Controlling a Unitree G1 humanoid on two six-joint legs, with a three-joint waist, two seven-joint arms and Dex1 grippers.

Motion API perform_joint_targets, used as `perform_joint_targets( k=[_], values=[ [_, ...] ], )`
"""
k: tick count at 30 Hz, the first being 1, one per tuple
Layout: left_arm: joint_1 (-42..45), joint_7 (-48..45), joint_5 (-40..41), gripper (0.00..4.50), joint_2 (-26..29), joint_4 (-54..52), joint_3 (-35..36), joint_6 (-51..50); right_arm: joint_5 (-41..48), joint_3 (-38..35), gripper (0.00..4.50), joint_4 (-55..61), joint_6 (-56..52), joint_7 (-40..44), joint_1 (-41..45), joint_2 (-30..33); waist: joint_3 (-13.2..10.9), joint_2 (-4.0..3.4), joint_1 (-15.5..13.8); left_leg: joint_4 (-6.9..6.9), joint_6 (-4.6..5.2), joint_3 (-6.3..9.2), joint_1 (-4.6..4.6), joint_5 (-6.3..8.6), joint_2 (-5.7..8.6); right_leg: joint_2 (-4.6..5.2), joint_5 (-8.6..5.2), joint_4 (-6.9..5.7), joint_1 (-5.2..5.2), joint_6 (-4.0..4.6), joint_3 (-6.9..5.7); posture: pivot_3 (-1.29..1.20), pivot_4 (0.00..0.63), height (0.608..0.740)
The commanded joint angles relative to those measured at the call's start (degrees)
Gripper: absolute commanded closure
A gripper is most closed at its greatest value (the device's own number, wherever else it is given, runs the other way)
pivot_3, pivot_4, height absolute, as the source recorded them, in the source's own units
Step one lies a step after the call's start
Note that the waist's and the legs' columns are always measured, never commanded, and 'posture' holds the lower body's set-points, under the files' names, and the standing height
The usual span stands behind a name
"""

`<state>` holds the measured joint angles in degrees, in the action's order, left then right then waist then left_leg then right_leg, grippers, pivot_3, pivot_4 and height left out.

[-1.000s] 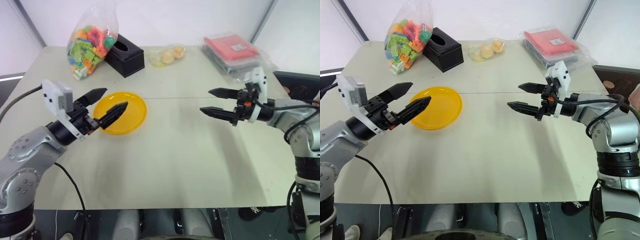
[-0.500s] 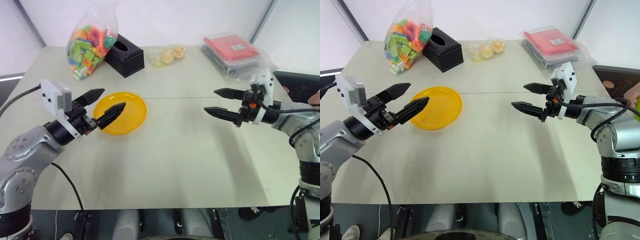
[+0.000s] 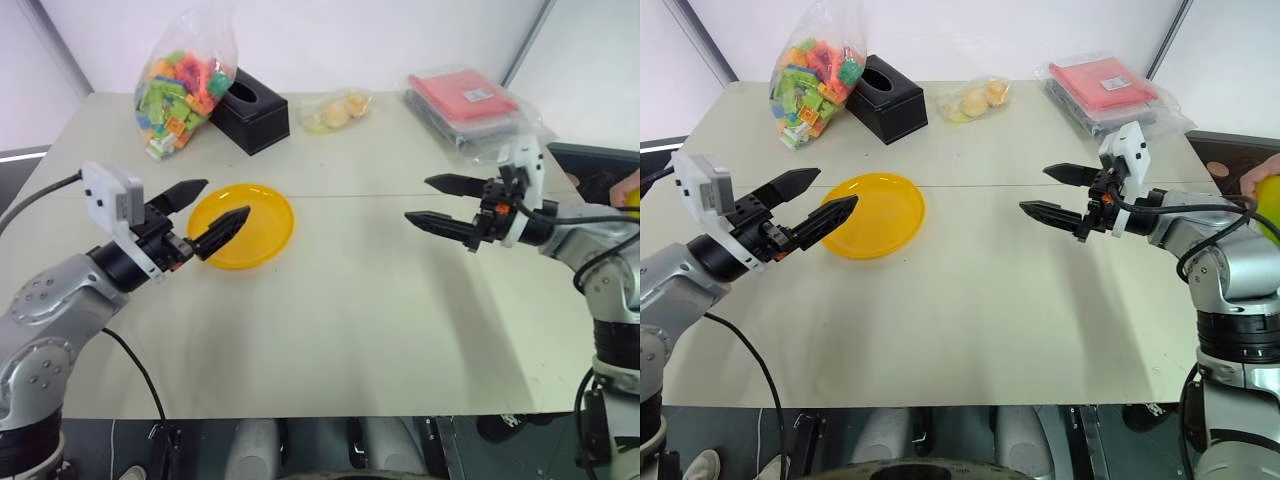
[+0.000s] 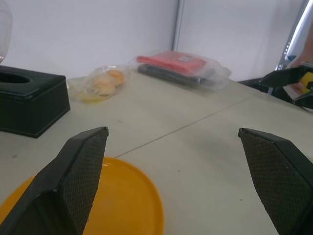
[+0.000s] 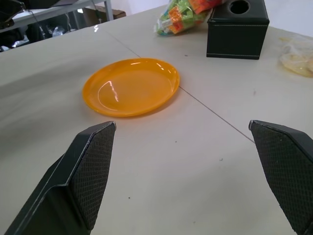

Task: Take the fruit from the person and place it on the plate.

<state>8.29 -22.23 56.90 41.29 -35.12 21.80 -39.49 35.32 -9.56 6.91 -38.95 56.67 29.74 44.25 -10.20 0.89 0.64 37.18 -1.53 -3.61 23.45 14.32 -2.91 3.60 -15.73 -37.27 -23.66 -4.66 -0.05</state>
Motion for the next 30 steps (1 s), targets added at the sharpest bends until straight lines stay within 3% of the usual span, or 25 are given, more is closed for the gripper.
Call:
perform_joint_targets(
  k=[1, 19, 30],
  values=[
    [0.2, 0.4, 0.0, 0.00, 0.3, -1.7, 2.5, 1.3, 0.9, -1.0, 0.05, 0.7, 0.8, 0.4, 1.2, 0.3, 0.0, 0.00, 0.0, 0.00, 0.00, 0.00, 0.00, 0.00, 0.00, 0.00, 0.00, 0.00, 0.00, 0.00, 0.00, 0.00, 0.150, 0.731],
    [-1.1, 0.9, 0.6, 0.00, 0.8, -2.8, 3.5, 0.6, 1.9, -1.4, 0.05, 0.5, -0.6, -0.3, 2.0, -0.7, 0.0, 0.00, 0.0, 0.00, 0.00, 0.02, 0.00, 0.00, 0.00, 0.00, 0.00, 0.00, 0.01, 0.00, -0.01, 0.00, 0.150, 0.731],
    [-0.5, 0.8, 0.2, 0.00, 0.3, -2.6, 2.0, 0.9, 16.0, -8.3, 0.05, 3.1, -17.0, -18.6, 11.6, -10.1, 0.0, 0.00, 0.0, 0.00, 0.00, 0.05, 0.01, 0.00, -0.01, 0.00, 0.00, -0.01, 0.00, 0.00, -0.02, 0.00, 0.150, 0.731]
  ],
)
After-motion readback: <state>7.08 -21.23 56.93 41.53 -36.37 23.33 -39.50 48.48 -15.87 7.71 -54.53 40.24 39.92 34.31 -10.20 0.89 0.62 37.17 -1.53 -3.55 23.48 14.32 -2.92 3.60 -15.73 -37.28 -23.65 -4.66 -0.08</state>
